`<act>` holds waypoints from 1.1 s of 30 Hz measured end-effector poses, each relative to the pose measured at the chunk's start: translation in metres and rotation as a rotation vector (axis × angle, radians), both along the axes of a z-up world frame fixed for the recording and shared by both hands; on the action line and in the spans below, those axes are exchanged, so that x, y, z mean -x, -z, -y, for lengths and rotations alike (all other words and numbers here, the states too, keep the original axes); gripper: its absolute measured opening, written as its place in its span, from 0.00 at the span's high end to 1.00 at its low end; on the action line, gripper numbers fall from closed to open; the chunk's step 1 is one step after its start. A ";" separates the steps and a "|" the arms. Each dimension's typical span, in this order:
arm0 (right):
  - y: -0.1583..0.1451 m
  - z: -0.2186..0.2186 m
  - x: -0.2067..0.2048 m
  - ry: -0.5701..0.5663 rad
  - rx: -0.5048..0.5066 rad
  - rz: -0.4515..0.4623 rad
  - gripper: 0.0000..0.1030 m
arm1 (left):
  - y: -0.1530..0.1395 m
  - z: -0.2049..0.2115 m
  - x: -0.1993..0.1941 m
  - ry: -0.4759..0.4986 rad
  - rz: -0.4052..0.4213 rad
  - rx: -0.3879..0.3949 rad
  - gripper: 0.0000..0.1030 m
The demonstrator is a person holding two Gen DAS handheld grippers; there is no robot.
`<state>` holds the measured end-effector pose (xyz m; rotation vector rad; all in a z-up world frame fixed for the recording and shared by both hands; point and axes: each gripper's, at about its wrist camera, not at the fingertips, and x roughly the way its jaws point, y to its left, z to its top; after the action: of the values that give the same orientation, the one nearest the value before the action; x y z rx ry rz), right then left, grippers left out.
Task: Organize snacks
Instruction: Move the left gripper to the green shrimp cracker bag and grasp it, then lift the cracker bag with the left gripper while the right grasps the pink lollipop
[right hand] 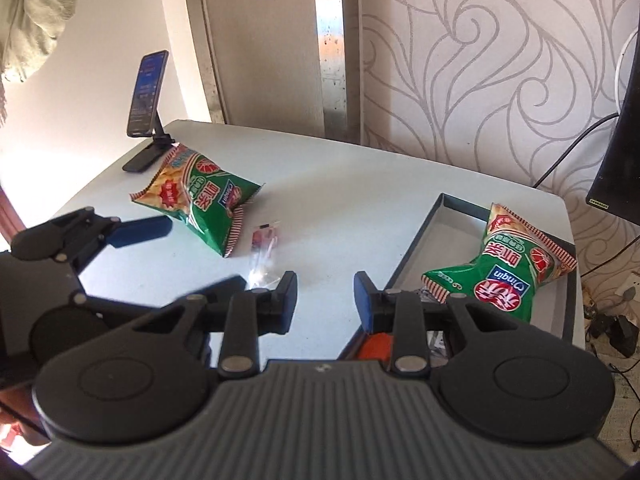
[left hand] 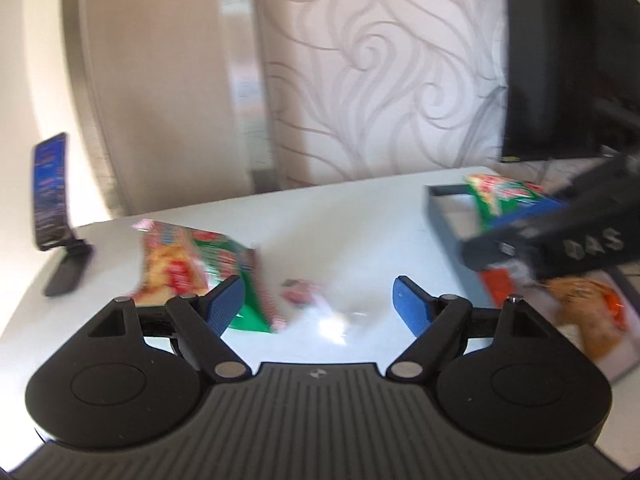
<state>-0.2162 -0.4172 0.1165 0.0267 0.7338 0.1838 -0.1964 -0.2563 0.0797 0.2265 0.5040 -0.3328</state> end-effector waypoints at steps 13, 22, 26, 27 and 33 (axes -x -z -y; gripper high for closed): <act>0.009 -0.031 -0.026 -0.001 -0.004 -0.056 0.67 | 0.007 -0.070 -0.113 -0.156 -0.079 0.017 0.05; 0.023 -0.050 -0.053 0.003 0.015 -0.109 0.67 | 0.024 -0.069 -0.129 -0.096 -0.126 0.030 0.25; 0.035 -0.061 -0.069 -0.010 0.042 -0.141 0.67 | 0.024 -0.076 -0.124 -0.081 -0.127 0.058 0.34; 0.039 -0.064 -0.073 -0.014 0.048 -0.152 0.67 | 0.024 -0.078 -0.121 -0.077 -0.128 0.060 0.37; 0.059 -0.084 -0.092 -0.043 0.073 -0.207 0.67 | 0.021 -0.104 -0.101 -0.089 -0.146 0.078 0.38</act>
<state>-0.1242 -0.3335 0.0575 -0.0399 0.9471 0.1975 -0.0953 -0.1526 0.0589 0.1037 0.6422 -0.2831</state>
